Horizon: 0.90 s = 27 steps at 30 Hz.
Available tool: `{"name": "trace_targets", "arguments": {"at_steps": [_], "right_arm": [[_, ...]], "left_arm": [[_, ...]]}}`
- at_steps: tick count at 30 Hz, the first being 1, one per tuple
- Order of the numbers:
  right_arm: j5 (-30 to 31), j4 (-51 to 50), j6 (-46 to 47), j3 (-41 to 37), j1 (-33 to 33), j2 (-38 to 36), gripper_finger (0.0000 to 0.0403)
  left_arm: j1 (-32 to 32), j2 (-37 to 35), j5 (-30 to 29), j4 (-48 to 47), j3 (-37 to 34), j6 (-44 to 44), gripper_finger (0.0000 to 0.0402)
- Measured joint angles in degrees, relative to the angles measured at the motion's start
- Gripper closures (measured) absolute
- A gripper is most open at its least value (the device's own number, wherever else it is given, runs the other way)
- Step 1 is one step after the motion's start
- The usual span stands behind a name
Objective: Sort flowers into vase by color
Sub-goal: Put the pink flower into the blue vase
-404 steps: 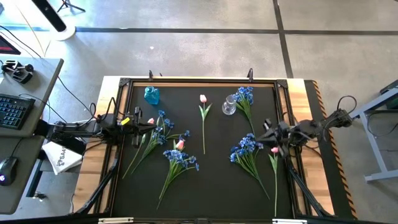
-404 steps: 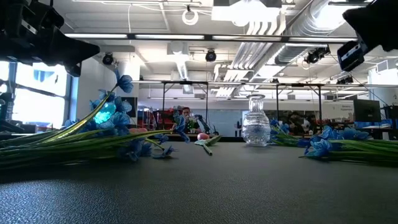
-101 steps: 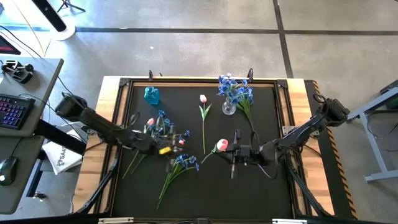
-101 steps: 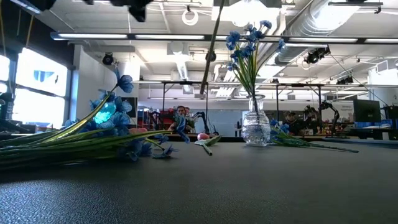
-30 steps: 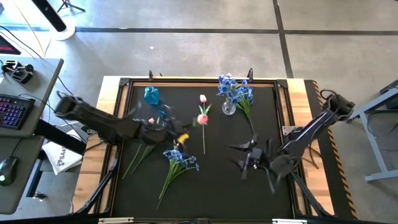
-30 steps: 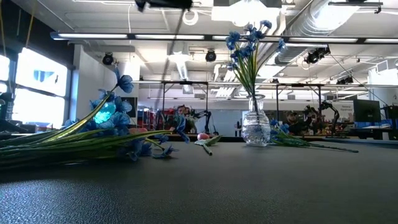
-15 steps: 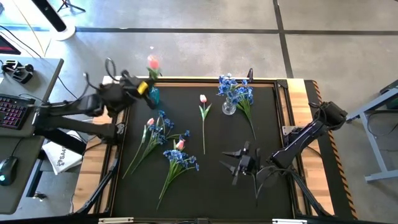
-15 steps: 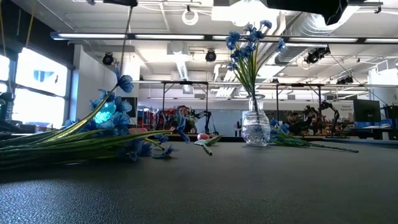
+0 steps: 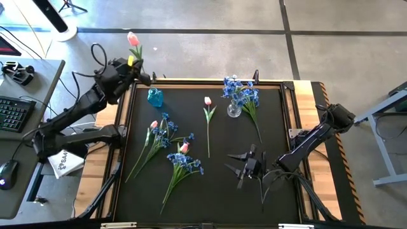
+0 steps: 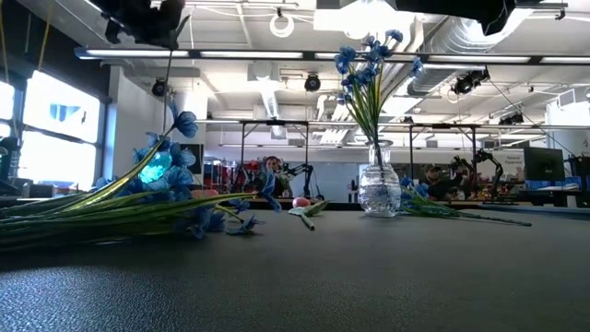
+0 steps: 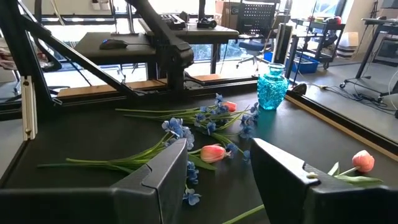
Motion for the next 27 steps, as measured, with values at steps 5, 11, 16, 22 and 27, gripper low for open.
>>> {"name": "trace_targets", "arguments": {"at_steps": [5, 11, 16, 22, 27], "right_arm": [[0.0, 0.0, -0.8, 0.0, 0.0, 0.0, 0.0231], [-0.2, 0.4, -0.8, 0.0, 0.0, 0.0, 0.0231], [-0.2, 0.4, -1.1, 0.0, 0.0, 0.0, 0.0231], [1.2, 0.6, -1.9, 0.0, 0.0, 0.0, 0.0231], [1.3, 0.8, -3.5, 0.0, 0.1, 0.0, 0.0231]], "left_arm": [[4.2, 1.3, 4.8, 0.1, -1.4, -1.5, 0.0399], [5.0, 2.5, 5.9, 2.1, -4.9, -2.0, 0.0399], [5.0, 2.9, 5.9, 2.7, -6.4, -1.9, 0.0394], [5.0, 2.9, 6.7, -0.5, -6.1, -1.2, 0.0342], [5.0, 2.9, 7.2, -8.2, -3.1, -1.3, 0.0286]]}}
